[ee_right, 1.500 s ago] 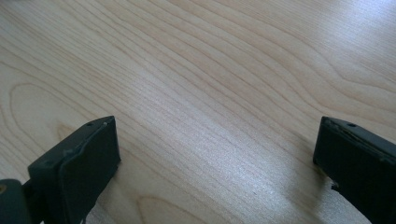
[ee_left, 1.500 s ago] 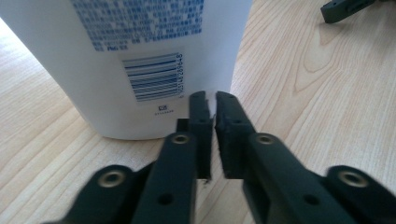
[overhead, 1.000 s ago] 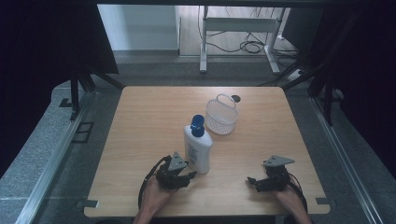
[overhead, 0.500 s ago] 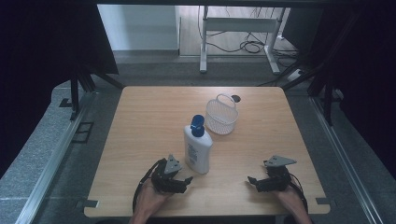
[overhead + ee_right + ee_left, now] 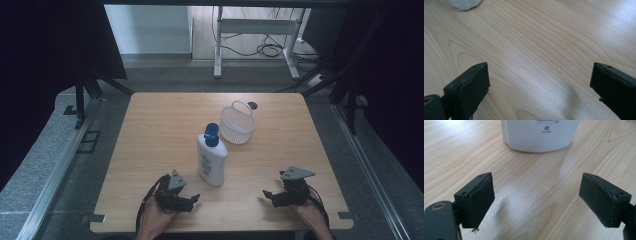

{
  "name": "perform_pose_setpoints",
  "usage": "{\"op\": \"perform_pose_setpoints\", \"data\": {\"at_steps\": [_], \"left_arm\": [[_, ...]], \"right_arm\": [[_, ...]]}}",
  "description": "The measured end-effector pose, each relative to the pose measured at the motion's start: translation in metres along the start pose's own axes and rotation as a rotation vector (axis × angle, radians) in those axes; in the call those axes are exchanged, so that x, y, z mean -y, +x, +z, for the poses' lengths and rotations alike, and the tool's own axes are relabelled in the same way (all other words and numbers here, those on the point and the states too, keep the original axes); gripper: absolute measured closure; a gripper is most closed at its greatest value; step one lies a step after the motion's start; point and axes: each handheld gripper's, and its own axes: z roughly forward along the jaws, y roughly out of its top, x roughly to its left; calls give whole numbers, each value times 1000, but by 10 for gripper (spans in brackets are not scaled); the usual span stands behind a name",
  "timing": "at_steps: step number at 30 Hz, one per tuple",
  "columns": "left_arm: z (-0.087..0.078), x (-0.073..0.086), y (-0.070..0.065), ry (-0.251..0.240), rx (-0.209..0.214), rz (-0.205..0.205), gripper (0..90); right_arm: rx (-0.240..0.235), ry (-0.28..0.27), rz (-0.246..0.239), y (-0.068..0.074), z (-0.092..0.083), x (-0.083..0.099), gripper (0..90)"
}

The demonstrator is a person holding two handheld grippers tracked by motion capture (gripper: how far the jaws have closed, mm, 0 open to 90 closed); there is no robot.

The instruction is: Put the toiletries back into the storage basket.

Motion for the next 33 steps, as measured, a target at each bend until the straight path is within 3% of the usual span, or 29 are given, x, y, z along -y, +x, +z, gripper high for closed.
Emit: {"op": "perform_pose_setpoints", "data": {"at_steps": [6,12,24,33], "left_arm": [[1,6,0,10,-7,-8,117],[6,13,2,19,-2,-25,115],[10,18,0,29,-13,-2,116],[10,19,0,31,-13,-6,116]], "right_arm": [[-10,-10,-27,8,-2,-8,8],[-39,-14,-23,13,-2,-14,4],[-69,-15,-32,22,2,-27,0],[-90,-64,-58,30,3,-41,0]]}}
